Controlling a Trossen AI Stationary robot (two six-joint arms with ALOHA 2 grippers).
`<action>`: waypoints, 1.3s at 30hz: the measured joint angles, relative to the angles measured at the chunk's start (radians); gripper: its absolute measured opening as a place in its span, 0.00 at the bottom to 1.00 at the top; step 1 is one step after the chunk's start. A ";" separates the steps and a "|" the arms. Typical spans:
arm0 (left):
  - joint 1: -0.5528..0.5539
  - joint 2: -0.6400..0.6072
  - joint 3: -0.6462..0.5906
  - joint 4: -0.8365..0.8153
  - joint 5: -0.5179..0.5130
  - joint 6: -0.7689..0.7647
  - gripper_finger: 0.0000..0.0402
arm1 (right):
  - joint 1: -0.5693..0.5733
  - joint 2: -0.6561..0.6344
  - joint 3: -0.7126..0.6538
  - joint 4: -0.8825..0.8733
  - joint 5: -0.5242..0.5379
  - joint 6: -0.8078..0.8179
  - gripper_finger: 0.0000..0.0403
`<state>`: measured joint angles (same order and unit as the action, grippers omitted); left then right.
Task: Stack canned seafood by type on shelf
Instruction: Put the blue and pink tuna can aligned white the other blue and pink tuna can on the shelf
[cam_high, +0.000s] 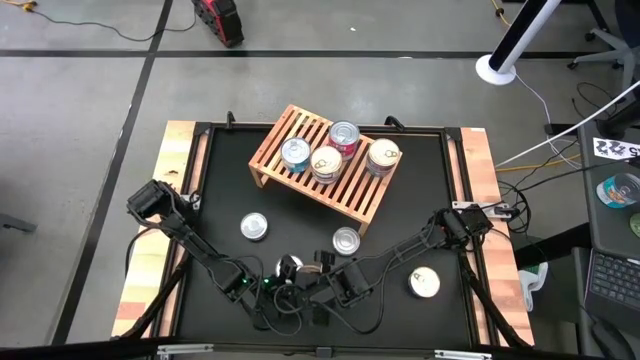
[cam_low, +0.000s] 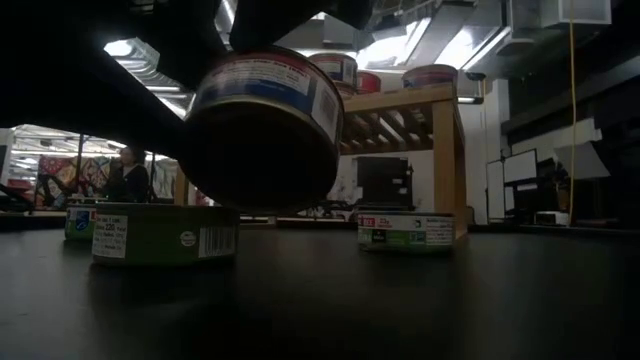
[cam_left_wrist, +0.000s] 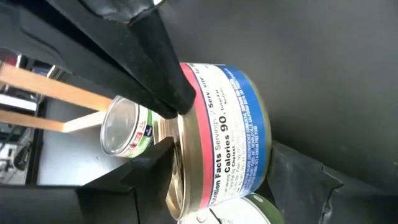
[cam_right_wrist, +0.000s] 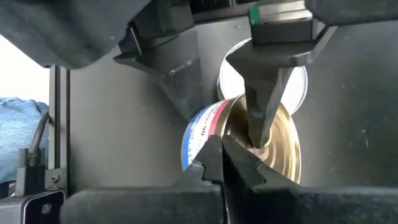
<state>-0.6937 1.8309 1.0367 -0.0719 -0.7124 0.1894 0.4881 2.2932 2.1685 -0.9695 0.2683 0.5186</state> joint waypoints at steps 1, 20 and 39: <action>0.000 0.000 0.000 0.000 0.000 -0.008 0.60 | 0.000 0.000 0.000 0.000 0.000 0.000 0.00; -0.007 0.000 0.000 0.006 -0.003 -0.018 0.45 | 0.001 -0.002 0.000 -0.007 -0.036 0.000 0.02; -0.002 -0.002 0.040 0.019 -0.025 0.039 0.46 | 0.016 -0.096 0.127 -0.323 0.112 0.039 0.37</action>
<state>-0.6956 1.8294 1.0763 -0.0530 -0.7374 0.2282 0.5045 2.1974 2.2950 -1.2929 0.3805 0.5579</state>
